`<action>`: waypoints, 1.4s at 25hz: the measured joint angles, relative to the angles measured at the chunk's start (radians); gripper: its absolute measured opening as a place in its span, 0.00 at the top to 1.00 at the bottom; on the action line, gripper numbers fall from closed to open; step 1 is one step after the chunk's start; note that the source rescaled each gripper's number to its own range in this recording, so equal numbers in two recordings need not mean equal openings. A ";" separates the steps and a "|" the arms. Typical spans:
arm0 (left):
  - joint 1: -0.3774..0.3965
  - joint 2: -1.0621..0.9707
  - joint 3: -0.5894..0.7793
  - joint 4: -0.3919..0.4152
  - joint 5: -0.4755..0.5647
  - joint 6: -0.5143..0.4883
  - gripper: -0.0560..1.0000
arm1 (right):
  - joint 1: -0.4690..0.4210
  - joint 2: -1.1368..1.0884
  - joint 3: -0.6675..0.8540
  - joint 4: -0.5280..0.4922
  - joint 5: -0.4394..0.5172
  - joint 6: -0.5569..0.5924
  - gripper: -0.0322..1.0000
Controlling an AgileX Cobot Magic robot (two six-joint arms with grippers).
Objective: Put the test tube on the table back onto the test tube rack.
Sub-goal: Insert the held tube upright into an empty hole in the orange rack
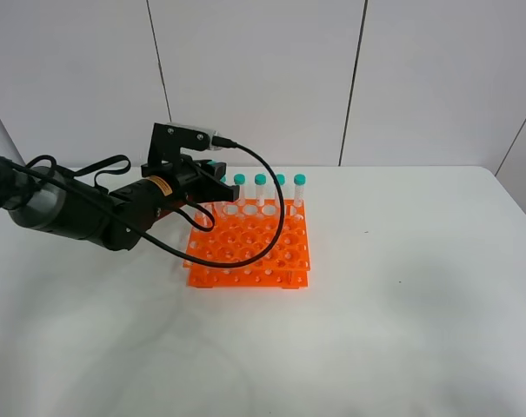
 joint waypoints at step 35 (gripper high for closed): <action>0.000 0.054 0.004 -0.002 0.007 -0.010 0.95 | 0.000 0.000 0.000 0.000 0.000 0.000 0.20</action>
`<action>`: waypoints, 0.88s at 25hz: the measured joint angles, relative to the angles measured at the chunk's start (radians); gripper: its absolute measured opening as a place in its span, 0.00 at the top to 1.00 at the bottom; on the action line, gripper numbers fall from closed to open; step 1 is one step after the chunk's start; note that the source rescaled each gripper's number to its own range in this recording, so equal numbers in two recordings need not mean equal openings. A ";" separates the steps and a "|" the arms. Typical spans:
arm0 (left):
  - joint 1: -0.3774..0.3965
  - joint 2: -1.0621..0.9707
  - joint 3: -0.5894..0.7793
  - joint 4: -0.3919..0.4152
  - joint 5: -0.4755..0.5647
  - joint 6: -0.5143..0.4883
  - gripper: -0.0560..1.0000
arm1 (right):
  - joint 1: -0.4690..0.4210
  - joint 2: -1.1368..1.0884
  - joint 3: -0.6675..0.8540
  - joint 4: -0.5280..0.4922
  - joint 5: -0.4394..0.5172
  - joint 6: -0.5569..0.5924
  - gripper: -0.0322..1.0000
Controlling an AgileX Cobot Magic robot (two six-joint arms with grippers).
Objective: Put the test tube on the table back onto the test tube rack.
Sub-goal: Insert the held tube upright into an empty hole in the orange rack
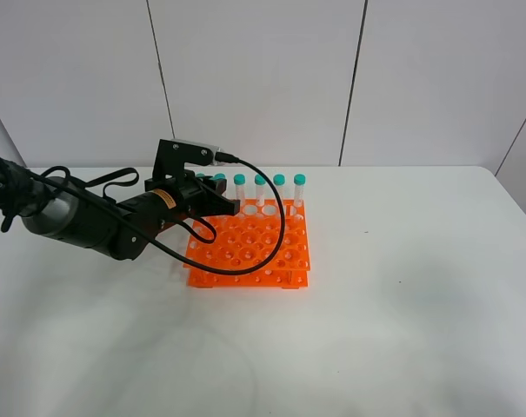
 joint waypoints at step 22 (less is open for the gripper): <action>0.000 0.001 0.000 0.000 0.033 0.004 0.95 | 0.000 0.000 0.000 0.000 0.000 0.000 0.20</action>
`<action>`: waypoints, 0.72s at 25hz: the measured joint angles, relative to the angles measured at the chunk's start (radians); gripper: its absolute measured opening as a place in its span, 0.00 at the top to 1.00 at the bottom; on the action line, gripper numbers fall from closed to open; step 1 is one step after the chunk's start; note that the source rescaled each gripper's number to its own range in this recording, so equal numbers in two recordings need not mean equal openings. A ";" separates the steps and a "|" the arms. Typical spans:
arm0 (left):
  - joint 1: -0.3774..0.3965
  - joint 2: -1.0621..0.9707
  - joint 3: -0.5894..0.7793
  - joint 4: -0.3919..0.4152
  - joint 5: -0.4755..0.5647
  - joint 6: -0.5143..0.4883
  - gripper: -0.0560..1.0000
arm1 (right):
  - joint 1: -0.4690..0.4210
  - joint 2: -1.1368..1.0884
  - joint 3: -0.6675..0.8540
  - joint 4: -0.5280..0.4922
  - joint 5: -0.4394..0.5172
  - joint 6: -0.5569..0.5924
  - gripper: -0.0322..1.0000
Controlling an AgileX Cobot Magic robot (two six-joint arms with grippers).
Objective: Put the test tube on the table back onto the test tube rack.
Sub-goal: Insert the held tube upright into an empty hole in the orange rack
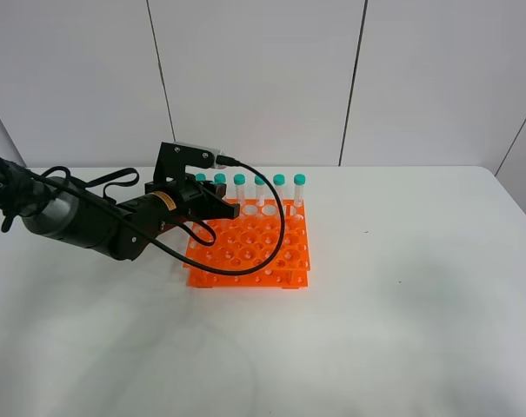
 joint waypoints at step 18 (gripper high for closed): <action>0.000 0.000 -0.006 0.001 -0.026 0.013 0.95 | 0.000 0.000 0.000 0.000 0.000 0.000 0.20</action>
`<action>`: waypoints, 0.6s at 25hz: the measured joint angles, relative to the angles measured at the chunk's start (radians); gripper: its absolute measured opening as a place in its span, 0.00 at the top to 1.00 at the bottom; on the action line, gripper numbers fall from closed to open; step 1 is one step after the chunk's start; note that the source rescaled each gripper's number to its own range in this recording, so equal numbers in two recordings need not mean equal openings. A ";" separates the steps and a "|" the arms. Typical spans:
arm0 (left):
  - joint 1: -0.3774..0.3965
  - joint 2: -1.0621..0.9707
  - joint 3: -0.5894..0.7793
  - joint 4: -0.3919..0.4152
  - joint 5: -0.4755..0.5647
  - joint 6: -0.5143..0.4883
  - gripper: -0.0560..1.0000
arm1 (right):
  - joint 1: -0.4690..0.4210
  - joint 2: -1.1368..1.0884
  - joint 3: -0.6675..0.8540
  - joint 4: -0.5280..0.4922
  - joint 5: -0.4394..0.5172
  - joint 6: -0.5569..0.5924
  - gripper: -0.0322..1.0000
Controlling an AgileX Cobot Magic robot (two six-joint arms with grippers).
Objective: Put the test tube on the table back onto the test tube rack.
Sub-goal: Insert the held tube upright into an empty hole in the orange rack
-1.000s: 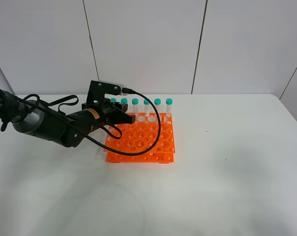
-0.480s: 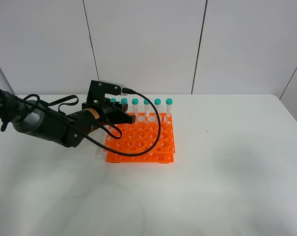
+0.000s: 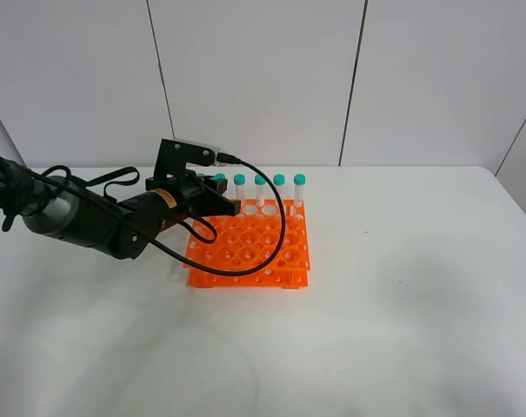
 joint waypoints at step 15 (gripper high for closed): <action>0.007 0.015 -0.012 0.000 0.033 0.007 0.95 | 0.000 0.000 0.000 0.000 0.000 0.000 0.20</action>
